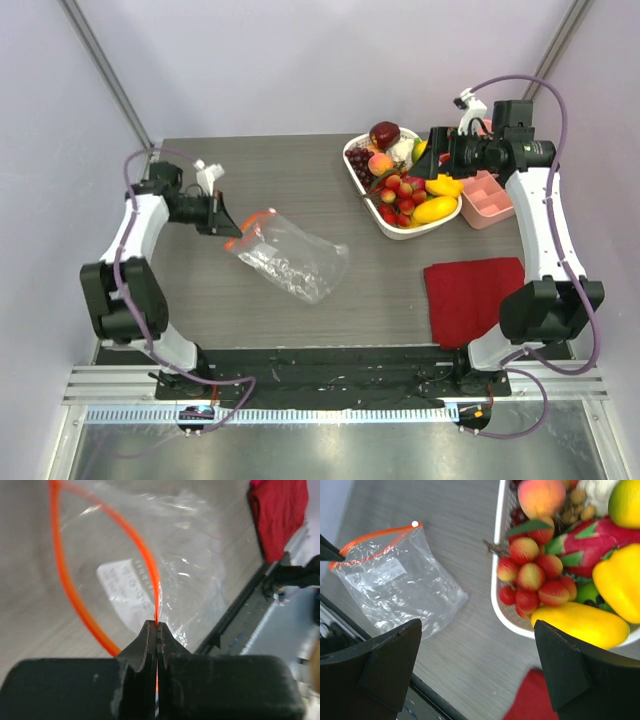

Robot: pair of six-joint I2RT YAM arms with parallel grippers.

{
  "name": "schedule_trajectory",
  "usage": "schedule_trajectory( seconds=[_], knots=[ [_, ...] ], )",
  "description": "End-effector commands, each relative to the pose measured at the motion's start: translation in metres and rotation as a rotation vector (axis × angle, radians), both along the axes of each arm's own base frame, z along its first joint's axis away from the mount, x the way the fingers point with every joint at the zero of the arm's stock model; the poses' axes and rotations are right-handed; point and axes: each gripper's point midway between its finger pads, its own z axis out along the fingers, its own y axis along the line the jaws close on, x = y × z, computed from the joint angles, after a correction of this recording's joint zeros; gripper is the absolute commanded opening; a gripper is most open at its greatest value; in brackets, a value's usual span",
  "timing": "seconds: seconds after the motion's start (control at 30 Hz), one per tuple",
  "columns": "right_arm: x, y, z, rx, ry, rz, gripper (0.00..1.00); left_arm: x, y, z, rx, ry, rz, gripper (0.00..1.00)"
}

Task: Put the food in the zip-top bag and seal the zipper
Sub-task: Pick up the zipper food storage bag at the center of the board, then open the zipper of the food storage bag at the center of the board.

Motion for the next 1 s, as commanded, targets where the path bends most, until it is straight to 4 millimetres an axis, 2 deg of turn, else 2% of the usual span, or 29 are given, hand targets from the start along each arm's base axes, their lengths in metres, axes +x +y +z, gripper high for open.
schedule_trajectory(
  seconds=[0.0,0.03,0.07,0.1,0.13,0.17,0.2,0.23,0.27,0.3,0.33,0.4,0.43,0.5,0.53,0.6,0.63,0.7,0.73,0.83,0.97],
  knots=[
    [-0.005,0.028,0.090,0.188,-0.222,-0.004,1.00,0.001,-0.008,0.097,0.132,-0.333,-0.072,0.00],
    [-0.004,0.031,0.099,0.238,-0.202,-0.030,1.00,0.001,-0.002,0.106,0.235,-0.407,-0.082,0.00],
    [-0.007,0.048,0.104,0.263,-0.197,0.000,1.00,-0.002,-0.003,0.120,0.281,-0.461,-0.101,0.00],
    [-0.007,0.054,0.107,0.285,-0.183,-0.005,1.00,-0.004,-0.009,0.125,0.330,-0.498,-0.129,0.00],
    [-0.003,0.058,0.105,0.317,-0.142,-0.033,1.00,-0.011,-0.024,0.131,0.364,-0.547,-0.185,0.00],
    [-0.003,0.068,0.109,0.343,-0.129,-0.032,1.00,-0.011,-0.018,0.137,0.461,-0.604,-0.182,0.00],
    [-0.001,0.072,0.108,0.362,-0.112,-0.045,0.99,-0.013,-0.020,0.140,0.495,-0.629,-0.196,0.00],
    [0.000,0.077,0.102,0.379,-0.084,-0.062,0.99,-0.021,-0.037,0.140,0.511,-0.659,-0.259,0.00],
    [0.001,0.084,0.104,0.424,-0.063,-0.079,0.98,-0.021,-0.033,0.140,0.585,-0.681,-0.266,0.00],
    [-0.002,0.094,0.102,0.437,-0.051,-0.070,0.97,-0.024,-0.038,0.138,0.609,-0.693,-0.298,0.00],
    [-0.001,0.099,0.089,0.445,-0.017,-0.089,0.96,-0.032,-0.049,0.132,0.627,-0.698,-0.353,0.00],
    [-0.005,0.116,0.080,0.466,0.017,-0.072,0.95,-0.036,-0.056,0.121,0.685,-0.696,-0.397,0.00],
    [-0.007,0.122,0.063,0.456,0.055,-0.079,0.94,-0.040,-0.061,0.108,0.697,-0.677,-0.430,0.00],
    [-0.013,0.132,0.045,0.447,0.107,-0.072,0.93,-0.051,-0.080,0.094,0.692,-0.655,-0.480,0.00],
    [-0.020,0.140,0.026,0.432,0.153,-0.070,0.93,-0.055,-0.087,0.083,0.678,-0.637,-0.492,0.00],
    [-0.026,0.143,0.010,0.428,0.191,-0.092,0.93,-0.062,-0.105,0.071,0.620,-0.578,-0.490,0.00],
    [-0.033,0.145,-0.011,0.414,0.242,-0.104,0.92,-0.062,-0.113,0.066,0.583,-0.560,-0.486,0.00],
    [-0.037,0.144,-0.022,0.416,0.264,-0.142,0.91,-0.063,-0.124,0.059,0.542,-0.514,-0.473,0.00],
    [-0.041,0.143,-0.037,0.407,0.293,-0.161,0.90,-0.066,-0.134,0.053,0.499,-0.473,-0.476,0.00],
    [-0.045,0.142,-0.049,0.429,0.323,-0.201,0.86,-0.065,-0.151,0.049,0.454,-0.450,-0.455,0.00],
    [-0.046,0.148,-0.049,0.451,0.321,-0.208,0.85,-0.058,-0.167,0.060,0.379,-0.454,-0.394,0.00]
  ],
)
